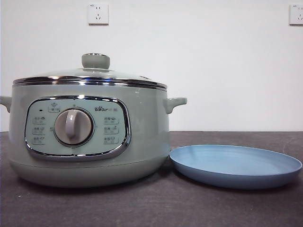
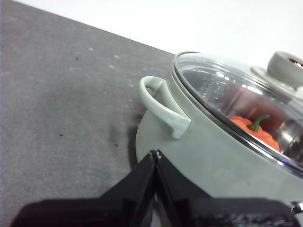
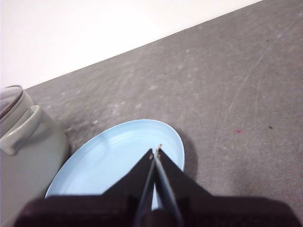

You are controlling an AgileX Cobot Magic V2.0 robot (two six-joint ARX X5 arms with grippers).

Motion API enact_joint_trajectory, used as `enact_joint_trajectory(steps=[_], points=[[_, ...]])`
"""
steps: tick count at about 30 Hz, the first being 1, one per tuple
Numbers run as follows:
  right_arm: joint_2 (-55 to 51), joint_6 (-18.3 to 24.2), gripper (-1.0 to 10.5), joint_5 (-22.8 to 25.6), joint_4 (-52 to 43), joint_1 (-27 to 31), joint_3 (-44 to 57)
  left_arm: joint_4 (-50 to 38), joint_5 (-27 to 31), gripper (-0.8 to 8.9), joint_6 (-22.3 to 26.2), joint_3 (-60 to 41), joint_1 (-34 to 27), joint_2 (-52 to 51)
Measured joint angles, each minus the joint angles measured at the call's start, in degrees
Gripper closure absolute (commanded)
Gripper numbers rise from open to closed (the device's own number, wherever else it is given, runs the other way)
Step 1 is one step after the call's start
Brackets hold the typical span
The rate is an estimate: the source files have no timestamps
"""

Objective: Take the pumpkin out from the steamer,put the pumpkin in the blue plate,close the lid

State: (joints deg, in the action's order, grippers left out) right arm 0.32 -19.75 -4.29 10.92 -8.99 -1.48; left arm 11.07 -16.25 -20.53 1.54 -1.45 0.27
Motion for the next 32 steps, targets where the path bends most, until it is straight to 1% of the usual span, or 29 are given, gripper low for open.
enact_joint_trajectory(steps=[7, 11, 13, 18, 25, 27, 30, 32], points=[[0.0, 0.0, 9.6, -0.2, 0.7, 0.0, -0.5, 1.1, -1.2, 8.20, -2.7, 0.5, 0.0, 0.0], [0.3, 0.0, 9.6, -0.2, 1.0, 0.0, -3.3, 5.4, -1.5, 8.20, -3.5, 5.1, 0.0, 0.9], [0.9, 0.0, 9.6, -0.2, 0.9, 0.0, -5.3, 5.9, -1.5, 8.20, -3.6, 7.9, 0.0, 2.1], [4.4, -0.9, 9.6, 0.0, 0.7, 0.0, -10.2, 5.9, -1.5, 8.20, -3.6, 14.0, 0.0, 7.4], [12.8, -1.0, 9.5, 0.0, 1.9, 0.0, -18.4, 6.0, -2.6, 8.20, -3.5, 22.4, 0.0, 17.8], [15.4, -1.0, 9.5, -0.1, 2.9, 0.0, -20.9, 6.1, -4.2, 8.20, -2.7, 24.8, 0.0, 20.8], [19.6, -0.8, 9.5, -0.2, 4.1, 0.0, -24.7, 6.1, -7.3, 8.19, 0.9, 28.4, 0.0, 25.3], [22.2, 0.1, 9.5, -0.2, 5.2, 0.0, -27.3, 6.1, -8.9, 8.19, 3.2, 30.6, 0.0, 28.0]])
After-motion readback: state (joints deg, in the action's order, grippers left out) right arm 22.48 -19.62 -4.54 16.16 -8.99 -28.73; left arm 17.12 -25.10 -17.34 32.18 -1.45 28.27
